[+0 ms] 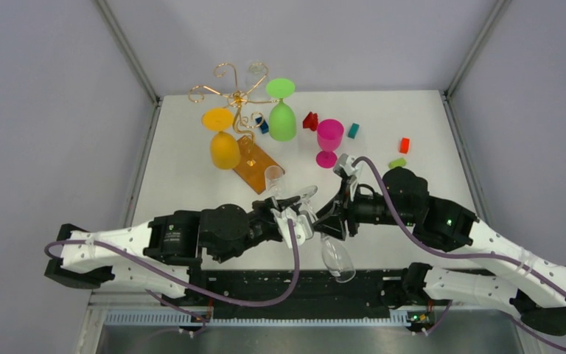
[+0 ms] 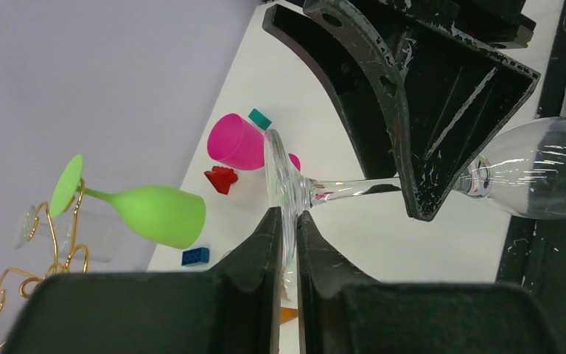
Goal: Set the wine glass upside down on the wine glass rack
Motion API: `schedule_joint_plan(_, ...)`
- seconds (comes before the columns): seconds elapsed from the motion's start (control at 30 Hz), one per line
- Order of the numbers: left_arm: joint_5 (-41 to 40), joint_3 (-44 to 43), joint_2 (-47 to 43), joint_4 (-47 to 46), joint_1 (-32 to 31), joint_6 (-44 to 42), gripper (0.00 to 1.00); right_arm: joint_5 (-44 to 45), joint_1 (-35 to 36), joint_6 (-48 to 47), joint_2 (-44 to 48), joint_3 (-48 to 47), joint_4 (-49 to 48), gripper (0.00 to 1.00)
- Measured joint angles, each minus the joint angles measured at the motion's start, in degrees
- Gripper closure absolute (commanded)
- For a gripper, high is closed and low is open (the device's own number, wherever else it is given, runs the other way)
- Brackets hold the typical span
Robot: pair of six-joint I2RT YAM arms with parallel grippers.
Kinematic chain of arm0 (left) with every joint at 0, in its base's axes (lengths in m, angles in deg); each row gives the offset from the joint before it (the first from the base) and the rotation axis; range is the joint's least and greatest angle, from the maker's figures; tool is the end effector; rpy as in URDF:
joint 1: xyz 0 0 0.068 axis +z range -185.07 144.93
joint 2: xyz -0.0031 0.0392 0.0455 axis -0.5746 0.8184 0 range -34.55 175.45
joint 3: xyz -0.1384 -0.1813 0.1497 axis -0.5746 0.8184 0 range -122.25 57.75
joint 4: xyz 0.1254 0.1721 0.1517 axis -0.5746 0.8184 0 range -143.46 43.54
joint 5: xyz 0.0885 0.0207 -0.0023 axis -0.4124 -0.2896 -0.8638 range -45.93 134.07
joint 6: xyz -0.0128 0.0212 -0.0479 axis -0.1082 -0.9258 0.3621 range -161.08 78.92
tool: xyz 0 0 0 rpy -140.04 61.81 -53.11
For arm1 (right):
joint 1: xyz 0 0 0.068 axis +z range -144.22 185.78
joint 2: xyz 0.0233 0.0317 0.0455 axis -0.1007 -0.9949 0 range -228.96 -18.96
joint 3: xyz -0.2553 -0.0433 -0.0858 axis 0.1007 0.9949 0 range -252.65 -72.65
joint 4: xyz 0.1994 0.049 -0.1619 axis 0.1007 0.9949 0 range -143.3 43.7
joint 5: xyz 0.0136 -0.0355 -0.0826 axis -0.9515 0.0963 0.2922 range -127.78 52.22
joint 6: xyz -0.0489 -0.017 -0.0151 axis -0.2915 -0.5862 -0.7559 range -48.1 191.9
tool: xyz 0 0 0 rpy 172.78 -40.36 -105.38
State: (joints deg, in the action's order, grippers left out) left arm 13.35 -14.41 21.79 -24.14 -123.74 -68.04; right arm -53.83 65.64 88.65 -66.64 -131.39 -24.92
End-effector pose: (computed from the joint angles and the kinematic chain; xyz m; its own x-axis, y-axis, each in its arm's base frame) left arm 0.0225 -0.1942 0.4334 0.3795 0.4422 -0.8127 0.7582 0.3547 0.5471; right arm 0.0791 0.1559 0.3824 -0.4209 -0.1732 -0.8904 -0.8797 0.3176 0.3541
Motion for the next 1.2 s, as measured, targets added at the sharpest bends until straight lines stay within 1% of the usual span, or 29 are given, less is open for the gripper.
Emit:
schedule_joint_plan(0.07,-0.63,0.42,-0.07,-0.59,0.00,-0.20,1.00,-0.24,0.00,0.04,0.00,0.13,-0.13,0.62)
schedule_joint_plan(0.17,-1.64,0.68,-0.09,-1.27,0.00,-0.59,1.00,-0.44,0.00,0.02,0.00,0.26,-0.09,0.66)
schedule_joint_plan(0.23,-2.38,0.79,-0.09,-2.05,0.00,-1.03,1.00,-0.59,0.00,0.04,0.00,0.26,-0.09,0.74)
schedule_joint_plan(0.37,-3.80,1.05,-0.09,-2.99,0.00,-1.77,1.00,-1.09,0.00,0.37,0.00,0.26,-0.46,0.96)
schedule_joint_plan(0.43,-3.91,1.09,-0.09,-3.19,-0.02,-1.97,1.00,-0.83,-0.02,0.63,-0.02,0.26,-0.46,1.00)
schedule_joint_plan(0.5,-4.15,1.14,-0.09,-3.26,-0.22,-2.16,0.92,-0.61,-0.02,0.98,-0.17,0.26,-0.48,1.00)
schedule_joint_plan(0.53,-4.33,1.14,-0.09,-3.26,-0.28,-2.19,0.86,-0.55,-0.02,1.07,-0.26,0.26,-0.48,1.00)
schedule_joint_plan(0.6,-4.68,1.27,-0.09,-3.26,-0.31,-2.14,0.70,-0.46,-0.02,1.25,-0.50,0.26,-0.55,1.00)
schedule_joint_plan(0.63,-4.79,1.31,-0.09,-3.30,-0.31,-2.16,0.63,-0.44,-0.02,1.31,-0.61,0.26,-0.55,1.00)
schedule_joint_plan(0.7,-5.29,1.38,-0.09,-4.63,-0.31,-1.86,0.51,-0.28,-0.02,1.31,-0.85,0.26,-0.33,1.00)
schedule_joint_plan(0.73,-5.55,1.38,-0.20,-5.33,-0.31,-1.77,0.46,-0.13,-0.02,1.33,-0.87,0.26,-0.24,1.00)
schedule_joint_plan(0.87,-7.80,1.38,-1.01,-7.87,-0.31,-0.94,0.35,2.67,0.00,1.36,-0.70,0.26,-0.02,1.00)
schedule_joint_plan(0.9,-8.59,1.38,-1.27,-8.39,-0.31,-0.55,0.31,4.33,0.00,1.36,-0.59,0.26,0.02,1.00)
schedule_joint_plan(0.97,-11.28,1.40,-1.97,-9.49,-0.31,0.52,0.26,8.68,0.00,1.38,-0.31,0.26,0.39,1.00)
schedule_joint_plan(1.1,-17.94,2.25,-5.18,-11.87,-0.31,4.59,0.26,20.70,0.00,0.15,0.07,0.26,1.36,1.00)
schedule_joint_plan(1.2,-23.34,3.78,-9.68,-14.01,-0.31,8.31,0.25,28.59,0.00,-3.41,0.13,0.26,0.35,1.00)
